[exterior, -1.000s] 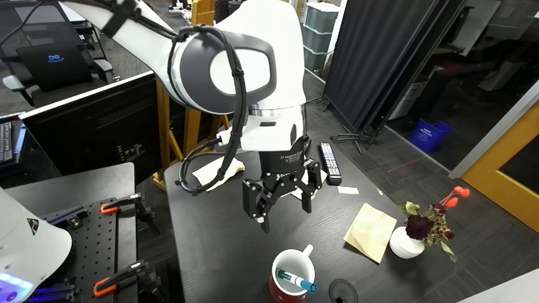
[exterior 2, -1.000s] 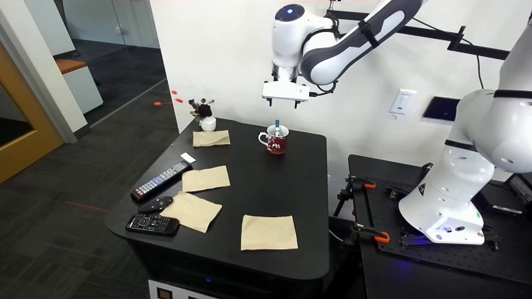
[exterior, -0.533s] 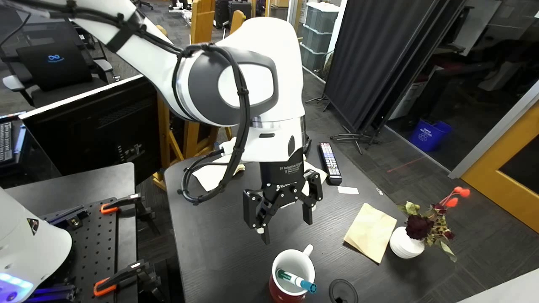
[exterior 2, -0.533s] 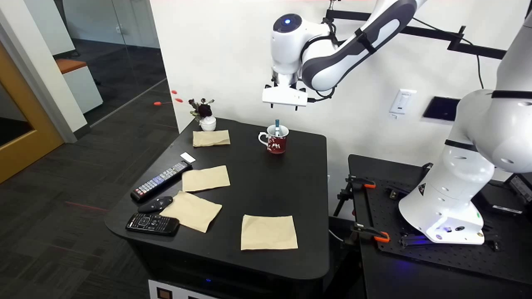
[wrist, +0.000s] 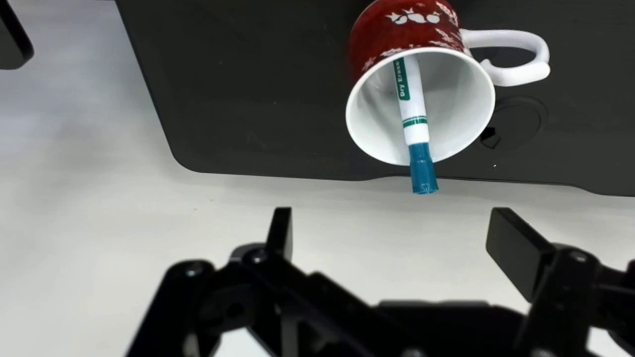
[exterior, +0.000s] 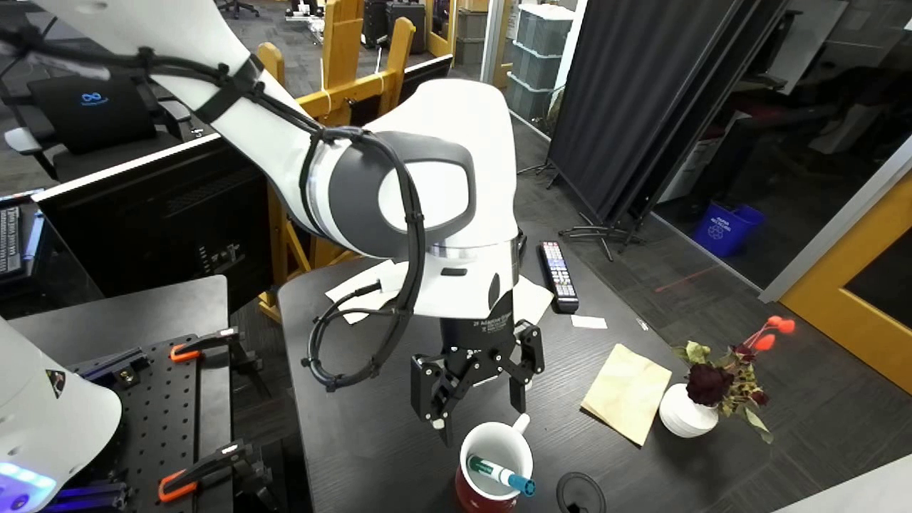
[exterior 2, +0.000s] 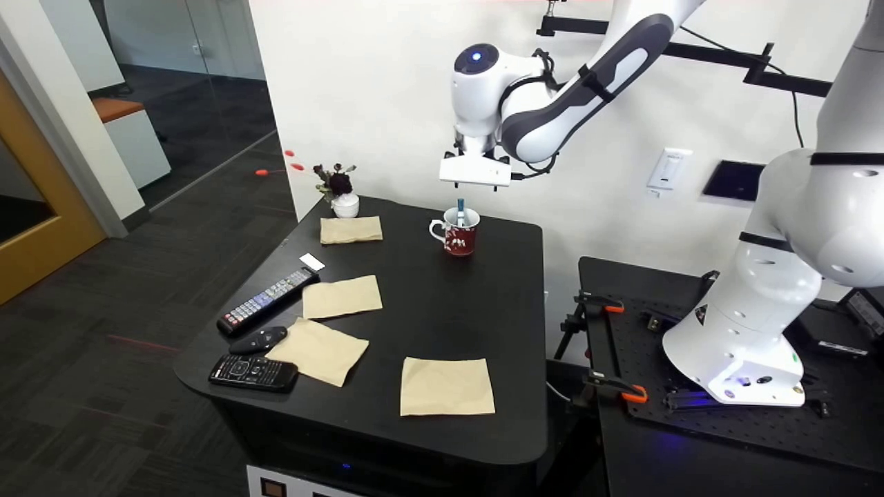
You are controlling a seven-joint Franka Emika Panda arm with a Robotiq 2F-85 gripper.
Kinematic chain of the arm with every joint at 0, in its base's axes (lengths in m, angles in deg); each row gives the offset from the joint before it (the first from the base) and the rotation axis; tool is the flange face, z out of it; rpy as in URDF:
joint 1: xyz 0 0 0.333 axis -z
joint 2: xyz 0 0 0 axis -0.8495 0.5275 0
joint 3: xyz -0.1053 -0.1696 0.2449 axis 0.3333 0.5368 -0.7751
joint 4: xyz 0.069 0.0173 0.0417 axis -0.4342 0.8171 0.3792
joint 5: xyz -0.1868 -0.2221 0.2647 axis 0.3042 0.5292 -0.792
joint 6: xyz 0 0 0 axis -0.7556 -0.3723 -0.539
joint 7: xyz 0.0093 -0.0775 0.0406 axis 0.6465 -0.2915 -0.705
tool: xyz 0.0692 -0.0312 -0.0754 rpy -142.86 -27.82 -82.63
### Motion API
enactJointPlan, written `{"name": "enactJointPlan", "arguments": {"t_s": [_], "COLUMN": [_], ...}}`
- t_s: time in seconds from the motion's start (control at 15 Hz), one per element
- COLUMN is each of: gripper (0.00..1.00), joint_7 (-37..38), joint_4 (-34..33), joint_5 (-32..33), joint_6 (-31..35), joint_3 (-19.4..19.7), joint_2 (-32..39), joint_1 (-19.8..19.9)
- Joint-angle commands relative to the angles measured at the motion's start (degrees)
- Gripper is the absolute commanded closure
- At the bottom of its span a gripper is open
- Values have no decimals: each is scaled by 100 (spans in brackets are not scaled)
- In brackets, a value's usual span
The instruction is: Take the marker out of the cup and put it on the table
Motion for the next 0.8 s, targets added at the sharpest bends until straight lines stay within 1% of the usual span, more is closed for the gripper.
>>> {"name": "enactJointPlan", "arguments": {"t_s": [0.0, 0.2, 0.33, 0.53, 0.67, 0.73], "gripper": [0, 0, 0, 0, 0, 11], "joint_7": [-447, -918, -1327, -1574, -1588, -1634], "joint_4": [11, 16, -37, -102, -152, -161], "joint_5": [-11, -149, -386, -625, -688, -727], "joint_6": [537, 1042, 1256, 1344, 1301, 1296], "joint_3": [150, 231, 235, 334, 392, 404], "joint_2": [204, 415, 565, 726, 801, 817], "joint_1": [110, 162, 171, 49, -43, -64]}}
